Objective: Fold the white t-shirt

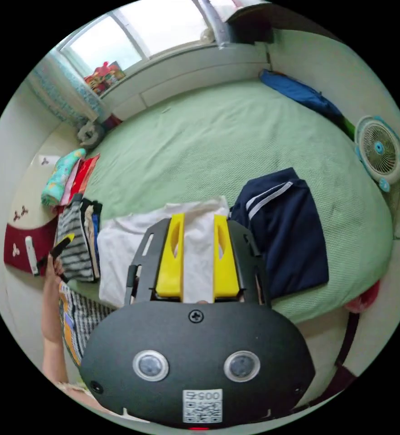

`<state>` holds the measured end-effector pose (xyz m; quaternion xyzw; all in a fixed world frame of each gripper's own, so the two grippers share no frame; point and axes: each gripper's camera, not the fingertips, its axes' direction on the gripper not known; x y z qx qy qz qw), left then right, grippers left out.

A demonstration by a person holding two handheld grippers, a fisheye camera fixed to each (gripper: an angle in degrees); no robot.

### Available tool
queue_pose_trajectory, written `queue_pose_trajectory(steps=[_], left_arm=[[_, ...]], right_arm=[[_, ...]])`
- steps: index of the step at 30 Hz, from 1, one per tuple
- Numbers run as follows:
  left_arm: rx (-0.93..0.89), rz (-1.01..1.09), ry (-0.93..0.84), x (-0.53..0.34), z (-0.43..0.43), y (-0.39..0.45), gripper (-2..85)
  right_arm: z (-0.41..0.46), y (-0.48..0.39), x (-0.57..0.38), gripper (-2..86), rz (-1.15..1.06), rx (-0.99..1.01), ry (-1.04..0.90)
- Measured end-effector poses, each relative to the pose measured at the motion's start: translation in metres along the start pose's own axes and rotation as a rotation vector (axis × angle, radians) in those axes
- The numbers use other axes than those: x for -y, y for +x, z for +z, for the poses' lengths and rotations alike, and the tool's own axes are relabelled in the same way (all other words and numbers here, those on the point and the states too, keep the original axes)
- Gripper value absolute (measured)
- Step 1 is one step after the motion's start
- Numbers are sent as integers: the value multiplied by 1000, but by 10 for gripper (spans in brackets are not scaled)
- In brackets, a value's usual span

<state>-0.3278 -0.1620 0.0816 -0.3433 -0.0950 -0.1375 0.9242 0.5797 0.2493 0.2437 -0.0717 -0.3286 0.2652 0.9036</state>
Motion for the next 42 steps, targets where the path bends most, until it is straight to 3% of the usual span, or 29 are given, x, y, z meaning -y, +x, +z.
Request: queue_pose_trajectory(steps=[6, 10, 14, 19, 25, 28, 35, 39, 42], left_arm=[[-119, 181, -121, -89, 34, 24, 101], [-61, 201, -178, -129, 70, 38, 115], [-28, 141, -223, -137, 116, 51, 93], [43, 157, -207, -138, 119, 74, 27], [25, 116, -217, -153, 131, 85, 16], [114, 120, -203, -159, 123, 103, 27], [42, 480, -83, -150, 93, 259, 70], [-121, 756, -126, -151, 117, 396, 115], [-124, 894, -152, -159, 149, 479, 129]], right_arm=[[20, 29, -95, 135, -146, 33, -140], [38, 56, -140, 142, -113, 56, -213], [56, 66, -147, 106, -65, 49, -242], [39, 54, -146, -5, -132, 38, -191], [50, 78, -155, 2, -57, 73, -222], [37, 87, -163, 26, -61, 59, -183], [-10, 88, -191, 56, -138, -88, -88], [-35, 92, -204, 60, -127, -69, -33], [-54, 101, -212, 61, -112, -52, 0]])
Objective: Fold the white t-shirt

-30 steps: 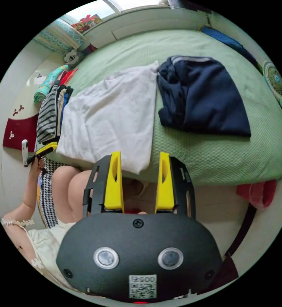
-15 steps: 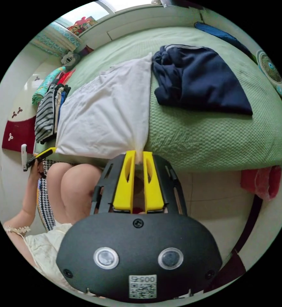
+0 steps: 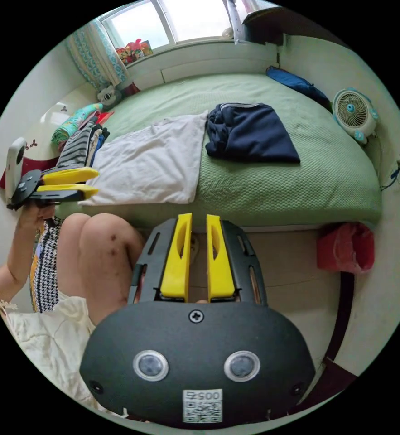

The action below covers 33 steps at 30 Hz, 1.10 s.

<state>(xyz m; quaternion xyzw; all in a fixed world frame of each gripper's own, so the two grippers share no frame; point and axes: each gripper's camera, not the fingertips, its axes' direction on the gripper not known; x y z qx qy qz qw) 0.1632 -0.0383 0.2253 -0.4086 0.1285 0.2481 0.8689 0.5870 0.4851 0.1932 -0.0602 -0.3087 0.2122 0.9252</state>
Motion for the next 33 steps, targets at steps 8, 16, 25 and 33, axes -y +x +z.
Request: queue_pose_trajectory(steps=[8, 16, 25, 33], left_arm=[[30, -9, -144, 80, 105, 42, 159], [37, -99, -92, 72, 99, 21, 57], [-135, -245, 124, 16, 29, -48, 52], [-181, -270, 173, -16, 20, -72, 52]], right_arm=[[-41, 32, -16, 62, 54, 4, 47], [-35, 55, 29, 63, 57, 32, 10], [-11, 77, 222, 145, 54, 386, -98], [94, 100, 341, 157, 229, 503, -318]])
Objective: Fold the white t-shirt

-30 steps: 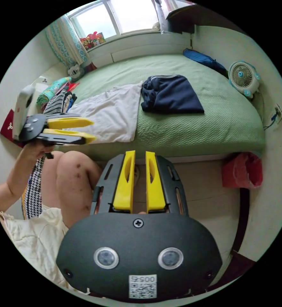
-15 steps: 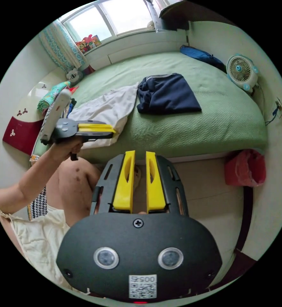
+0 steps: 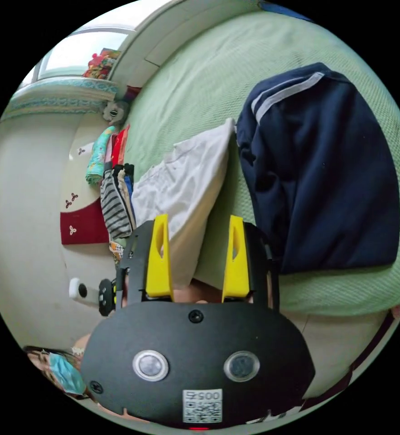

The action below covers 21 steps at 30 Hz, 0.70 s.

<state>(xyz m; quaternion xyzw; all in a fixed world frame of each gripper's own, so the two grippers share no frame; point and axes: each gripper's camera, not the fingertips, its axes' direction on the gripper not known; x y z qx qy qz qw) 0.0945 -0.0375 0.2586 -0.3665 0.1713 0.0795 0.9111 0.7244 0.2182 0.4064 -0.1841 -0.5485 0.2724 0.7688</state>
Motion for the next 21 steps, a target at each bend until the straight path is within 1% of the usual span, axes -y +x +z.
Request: queue_pose_trajectory(steps=[5, 9, 12, 14, 17, 21], left_arm=[[7, 7, 20, -9, -12, -10, 52], [-2, 10, 38, -18, -23, -15, 51], [2, 24, 54, -24, -33, -15, 47], [-2, 45, 70, -26, -41, -12, 46], [-61, 56, 100, -28, -55, -7, 45], [-90, 86, 167, -26, -78, 9, 44]], right_arm=[[16, 5, 46, 121, 45, 48, 45], [23, 7, 70, 66, 116, 19, 130], [25, 0, 78, 29, 127, 21, 167], [23, -13, 80, 19, 81, 14, 186], [15, -49, 81, 6, -29, -38, 207], [0, -92, 77, -2, -101, -161, 226]])
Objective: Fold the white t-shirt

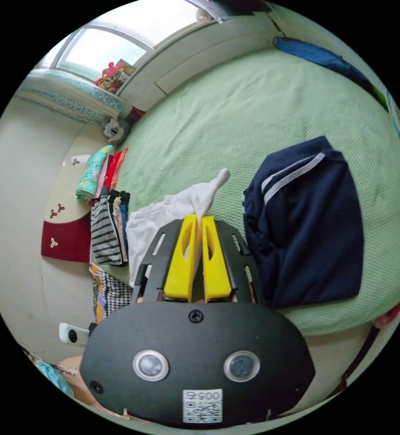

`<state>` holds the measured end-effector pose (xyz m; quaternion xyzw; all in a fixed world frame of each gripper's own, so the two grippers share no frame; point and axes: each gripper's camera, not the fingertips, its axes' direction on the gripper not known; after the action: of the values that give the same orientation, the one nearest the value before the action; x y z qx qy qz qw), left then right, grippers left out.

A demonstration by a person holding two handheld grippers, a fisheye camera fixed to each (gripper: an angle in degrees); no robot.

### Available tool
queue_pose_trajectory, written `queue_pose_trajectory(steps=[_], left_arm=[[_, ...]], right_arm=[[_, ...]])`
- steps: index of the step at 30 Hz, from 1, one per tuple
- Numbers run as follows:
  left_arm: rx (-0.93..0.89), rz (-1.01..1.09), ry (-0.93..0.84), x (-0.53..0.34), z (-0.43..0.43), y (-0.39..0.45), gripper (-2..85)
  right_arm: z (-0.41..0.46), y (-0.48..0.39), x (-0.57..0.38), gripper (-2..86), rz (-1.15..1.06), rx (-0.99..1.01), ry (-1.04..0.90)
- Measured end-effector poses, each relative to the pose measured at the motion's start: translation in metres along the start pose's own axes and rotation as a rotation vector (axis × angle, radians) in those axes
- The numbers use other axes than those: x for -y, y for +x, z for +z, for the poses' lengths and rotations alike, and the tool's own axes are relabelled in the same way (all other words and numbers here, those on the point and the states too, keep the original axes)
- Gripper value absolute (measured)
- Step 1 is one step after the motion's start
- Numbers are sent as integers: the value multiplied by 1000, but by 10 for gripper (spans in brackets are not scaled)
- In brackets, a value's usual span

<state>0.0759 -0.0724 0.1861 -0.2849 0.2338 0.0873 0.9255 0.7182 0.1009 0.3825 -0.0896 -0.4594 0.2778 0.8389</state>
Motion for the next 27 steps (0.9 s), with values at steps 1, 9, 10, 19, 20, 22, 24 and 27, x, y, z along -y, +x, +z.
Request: queue_pose_trajectory(steps=[1, 9, 10, 19, 20, 22, 24, 27], left_arm=[[-5, 8, 6, 1, -2, 3, 44], [-67, -60, 69, -5, -16, -7, 44], [-62, -68, 69, -7, -18, -10, 44], [108, -241, 104, -71, -93, -89, 44], [140, -275, 104, -82, -104, -101, 44], [180, -330, 89, -100, -117, -119, 46], [246, -404, 4, -122, -123, -146, 51], [287, -502, -79, -153, -130, -178, 56]], right_arm=[[-7, -6, 0, -3, -5, -31, 6], [-26, -22, -17, -4, 110, -372, 45], [-19, -31, -19, -4, 113, -416, 41], [89, -199, -8, -3, -94, -454, 72], [102, -214, -6, -2, -121, -454, 66], [161, -270, -1, 8, -215, -460, 18], [214, -301, 2, 18, -265, -445, -39], [301, -325, 2, 45, -274, -456, -160]])
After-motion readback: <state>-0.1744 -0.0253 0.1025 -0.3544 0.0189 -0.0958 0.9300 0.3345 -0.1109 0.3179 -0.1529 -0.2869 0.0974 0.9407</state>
